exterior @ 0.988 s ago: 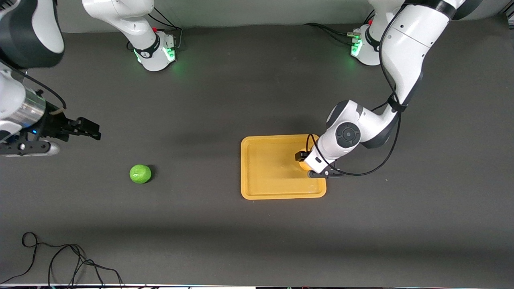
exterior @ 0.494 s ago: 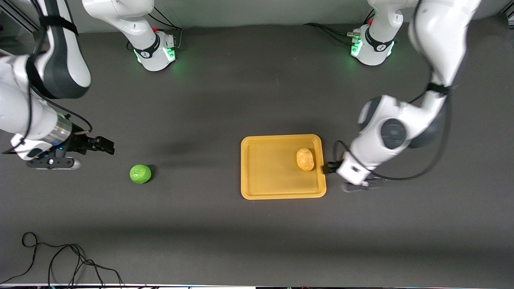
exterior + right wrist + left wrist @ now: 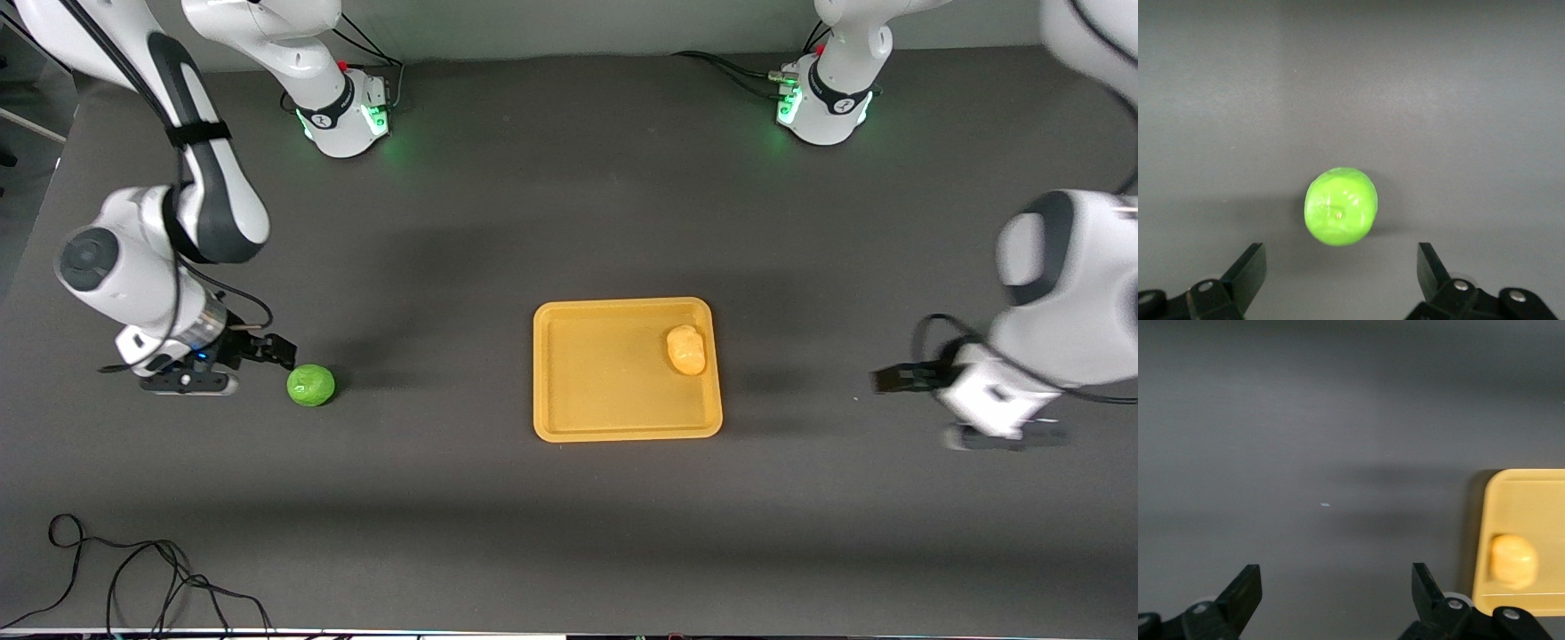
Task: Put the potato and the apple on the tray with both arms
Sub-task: 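Lower the right gripper onto the green apple while the left retracts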
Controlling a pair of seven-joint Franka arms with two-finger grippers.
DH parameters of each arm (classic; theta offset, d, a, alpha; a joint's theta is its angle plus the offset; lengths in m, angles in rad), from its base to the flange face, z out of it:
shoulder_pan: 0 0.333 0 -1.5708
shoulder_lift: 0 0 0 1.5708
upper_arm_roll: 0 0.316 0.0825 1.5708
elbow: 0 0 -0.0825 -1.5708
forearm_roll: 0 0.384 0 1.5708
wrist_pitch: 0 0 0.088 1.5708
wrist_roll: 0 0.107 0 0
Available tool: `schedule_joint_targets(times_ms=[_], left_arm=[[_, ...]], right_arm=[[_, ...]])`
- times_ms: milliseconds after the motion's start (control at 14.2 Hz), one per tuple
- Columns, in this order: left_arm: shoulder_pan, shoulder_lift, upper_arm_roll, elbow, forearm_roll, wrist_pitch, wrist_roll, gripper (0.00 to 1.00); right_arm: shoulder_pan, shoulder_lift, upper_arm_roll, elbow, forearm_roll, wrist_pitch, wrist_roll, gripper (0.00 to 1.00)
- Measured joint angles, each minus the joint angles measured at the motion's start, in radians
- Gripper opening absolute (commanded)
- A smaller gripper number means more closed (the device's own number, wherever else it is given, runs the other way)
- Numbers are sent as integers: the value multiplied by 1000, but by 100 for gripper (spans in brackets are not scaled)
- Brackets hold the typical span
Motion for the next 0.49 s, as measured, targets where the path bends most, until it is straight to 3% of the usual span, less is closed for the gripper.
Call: schedule_joint_targets(times_ms=[212, 494], left_arm=[[84, -48, -3, 20, -35, -80, 44, 100], [87, -227, -6, -26, -34, -131, 41, 100]], right_arm=[[0, 69, 0, -19, 0, 100, 0, 100], [1, 148, 1, -22, 0, 209, 0, 100]])
